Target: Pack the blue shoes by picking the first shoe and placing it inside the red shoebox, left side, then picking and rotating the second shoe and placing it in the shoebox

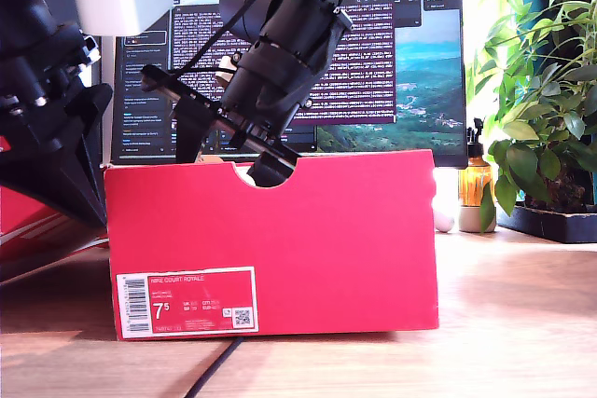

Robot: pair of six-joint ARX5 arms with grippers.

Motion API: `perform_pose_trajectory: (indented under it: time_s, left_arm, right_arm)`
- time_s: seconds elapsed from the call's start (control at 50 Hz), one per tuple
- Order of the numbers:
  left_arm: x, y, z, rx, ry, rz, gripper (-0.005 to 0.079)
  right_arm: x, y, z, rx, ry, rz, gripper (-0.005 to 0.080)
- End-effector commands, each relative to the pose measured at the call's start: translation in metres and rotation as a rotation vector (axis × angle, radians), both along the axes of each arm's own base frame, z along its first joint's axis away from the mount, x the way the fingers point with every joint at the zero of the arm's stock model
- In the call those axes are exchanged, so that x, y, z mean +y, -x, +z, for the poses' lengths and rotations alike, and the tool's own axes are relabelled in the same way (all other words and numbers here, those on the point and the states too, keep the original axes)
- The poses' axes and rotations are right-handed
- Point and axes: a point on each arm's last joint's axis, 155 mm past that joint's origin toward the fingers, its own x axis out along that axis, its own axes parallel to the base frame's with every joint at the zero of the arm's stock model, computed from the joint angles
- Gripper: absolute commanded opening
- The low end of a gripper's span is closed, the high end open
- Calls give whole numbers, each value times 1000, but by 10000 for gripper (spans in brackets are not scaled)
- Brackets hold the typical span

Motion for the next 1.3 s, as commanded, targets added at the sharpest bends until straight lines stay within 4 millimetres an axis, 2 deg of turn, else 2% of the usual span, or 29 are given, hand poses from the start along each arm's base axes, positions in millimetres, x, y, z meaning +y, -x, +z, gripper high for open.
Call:
perform_pose_trajectory:
  time_s: [0.0,0.06,0.2,0.34,0.52,0.64,0.78,0.98,1.16,1.28]
  left_arm:
    - [-2,0,1,-1,0,-6,-19]
    - [-2,0,1,-1,1,-6,-19]
    - [-2,0,1,0,5,0,-19]
    - [0,1,0,7,-2,1,-19]
    - [2,3,-3,18,-14,2,-19]
    - [2,3,-3,18,-13,2,-19]
    - [2,3,-3,18,-13,1,-19]
    - [-1,5,-3,28,-1,-9,-19]
    - [-4,8,-4,41,12,-20,-19]
    - [-7,11,-5,57,25,-34,-19]
  right_arm:
    - [6,-8,53,-98,-76,21,291]
    - [5,-10,68,-122,-80,31,291]
    - [0,-9,90,-163,-50,75,291]
    - [-12,-4,87,-161,11,112,291]
    - [-55,-4,65,-150,210,101,291]
    - [-71,-4,58,-170,291,134,291]
    - [-107,-11,50,-183,446,122,291]
    - [-151,-22,46,-154,576,28,291]
    - [-196,-35,46,-109,667,-167,291]
    - [-219,-43,48,-59,676,-400,291]
